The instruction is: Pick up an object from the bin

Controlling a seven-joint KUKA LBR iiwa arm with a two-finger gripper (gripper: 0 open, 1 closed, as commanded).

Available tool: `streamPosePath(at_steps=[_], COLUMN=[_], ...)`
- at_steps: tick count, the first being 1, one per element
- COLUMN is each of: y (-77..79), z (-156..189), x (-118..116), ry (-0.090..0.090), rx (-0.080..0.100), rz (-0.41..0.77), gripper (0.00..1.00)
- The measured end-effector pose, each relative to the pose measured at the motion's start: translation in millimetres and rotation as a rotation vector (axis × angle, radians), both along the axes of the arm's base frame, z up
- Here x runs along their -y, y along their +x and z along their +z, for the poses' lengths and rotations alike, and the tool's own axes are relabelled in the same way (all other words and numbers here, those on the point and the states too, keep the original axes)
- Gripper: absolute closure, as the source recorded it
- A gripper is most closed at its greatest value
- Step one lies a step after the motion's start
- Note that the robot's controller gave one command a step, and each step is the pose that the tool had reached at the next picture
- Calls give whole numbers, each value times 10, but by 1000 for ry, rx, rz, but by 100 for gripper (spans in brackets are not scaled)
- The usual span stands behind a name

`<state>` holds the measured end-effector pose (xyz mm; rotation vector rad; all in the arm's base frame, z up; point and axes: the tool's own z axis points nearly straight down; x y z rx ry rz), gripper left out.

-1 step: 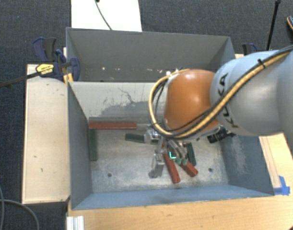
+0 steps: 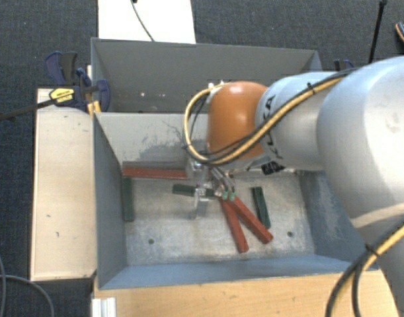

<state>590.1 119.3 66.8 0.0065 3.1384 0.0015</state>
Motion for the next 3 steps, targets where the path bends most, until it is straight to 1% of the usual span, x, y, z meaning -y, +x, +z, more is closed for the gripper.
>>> streamPosePath(at_steps=[1,2,3], y=[-64,16,-65], z=[352,418,23], x=[-25,71,-68], ry=[2,2,0], rx=[4,4,-5], rz=[-78,-260,-397], gripper=[0,0,0])
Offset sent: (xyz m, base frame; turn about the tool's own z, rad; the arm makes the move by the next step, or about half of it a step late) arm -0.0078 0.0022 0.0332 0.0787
